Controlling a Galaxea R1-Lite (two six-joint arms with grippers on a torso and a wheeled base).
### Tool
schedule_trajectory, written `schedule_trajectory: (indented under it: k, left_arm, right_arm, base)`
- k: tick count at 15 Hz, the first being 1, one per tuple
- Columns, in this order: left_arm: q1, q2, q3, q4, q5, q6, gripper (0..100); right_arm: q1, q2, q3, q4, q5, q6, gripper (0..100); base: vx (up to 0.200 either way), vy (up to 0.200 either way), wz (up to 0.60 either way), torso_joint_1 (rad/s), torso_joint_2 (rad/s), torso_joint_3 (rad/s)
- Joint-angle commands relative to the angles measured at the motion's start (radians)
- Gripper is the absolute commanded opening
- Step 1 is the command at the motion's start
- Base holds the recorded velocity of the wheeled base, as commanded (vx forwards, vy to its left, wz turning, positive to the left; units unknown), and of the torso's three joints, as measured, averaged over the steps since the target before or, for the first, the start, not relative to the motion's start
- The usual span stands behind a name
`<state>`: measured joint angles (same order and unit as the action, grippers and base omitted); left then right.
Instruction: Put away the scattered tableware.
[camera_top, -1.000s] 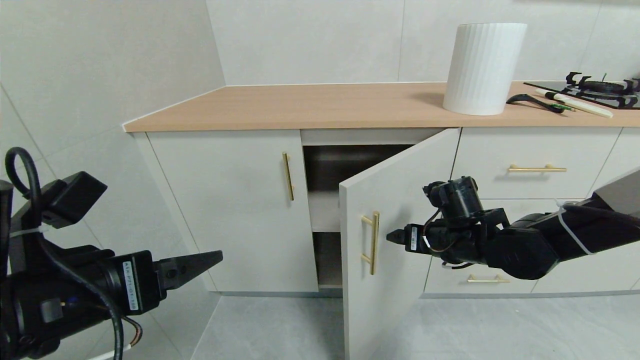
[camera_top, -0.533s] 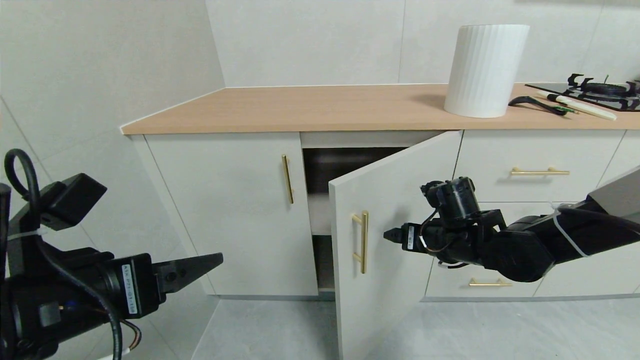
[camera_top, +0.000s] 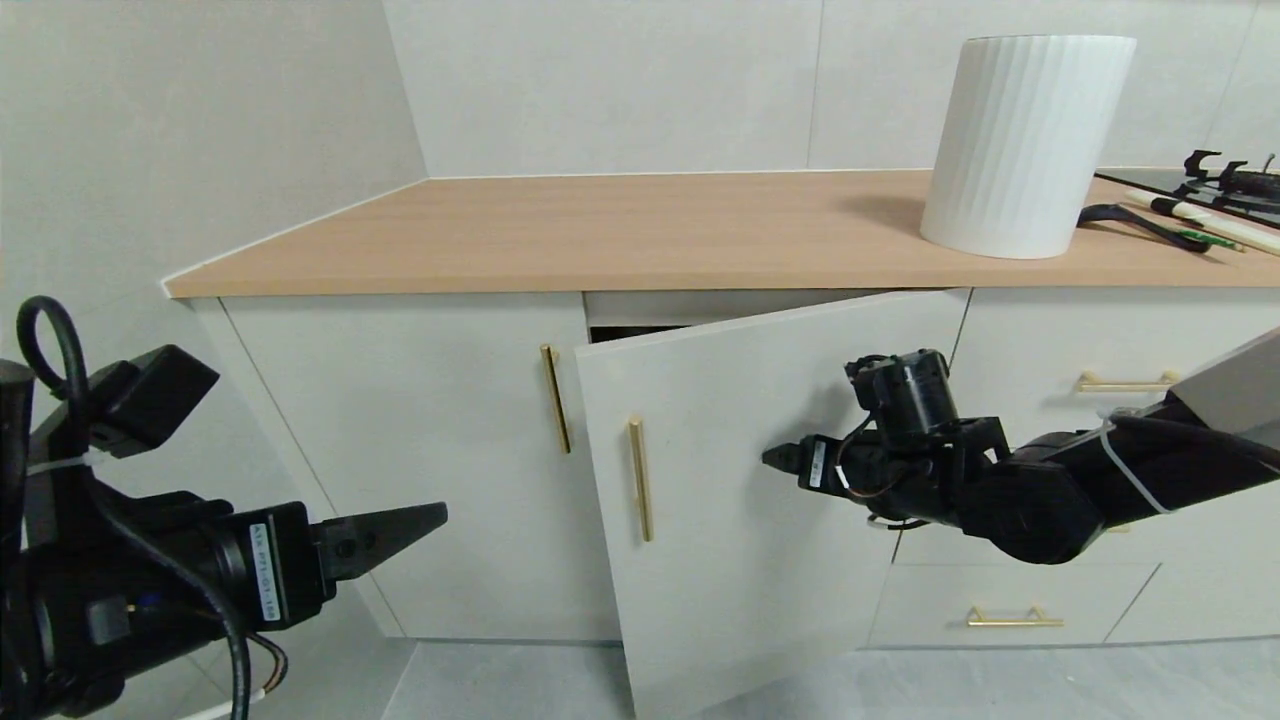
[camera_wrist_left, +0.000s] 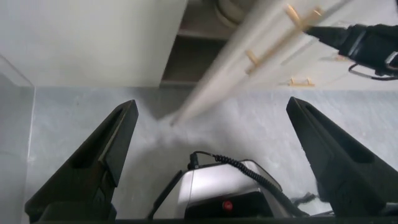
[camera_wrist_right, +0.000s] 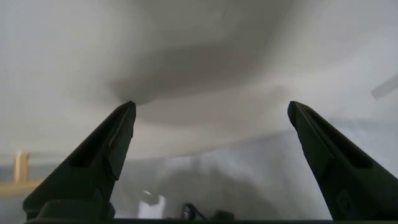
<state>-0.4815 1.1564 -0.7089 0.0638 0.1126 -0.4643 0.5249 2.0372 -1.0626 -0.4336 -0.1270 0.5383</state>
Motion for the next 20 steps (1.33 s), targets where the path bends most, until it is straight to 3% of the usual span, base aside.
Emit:
schedule_trajectory:
  k: [1, 5, 13, 20]
  left_arm:
    - [0.000, 0.000, -0.001, 0.001, 0.001, -0.001, 100]
    - [0.000, 0.000, 0.000, 0.001, -0.001, -0.001, 100]
    - [0.000, 0.002, 0.002, 0.001, -0.004, -0.001, 100]
    - [0.000, 0.002, 0.002, 0.001, -0.004, -0.001, 100]
  right_arm:
    - [0.006, 0.006, -0.005, -0.016, 0.000, 0.020, 100]
    - [0.010, 0.049, -0.030, -0.134, -0.014, 0.092, 100]
    - [-0.009, 0.159, -0.208, -0.134, -0.186, 0.193, 100]
    - [-0.028, 0.178, -0.238, -0.134, -0.224, 0.196, 100]
  base:
    - [0.000, 0.000, 0.00, 0.000, 0.00, 0.000]
    - [0.000, 0.000, 0.00, 0.000, 0.00, 0.000]
    - [0.000, 0.000, 0.00, 0.000, 0.00, 0.000]
    - [0.000, 0.000, 0.00, 0.000, 0.00, 0.000]
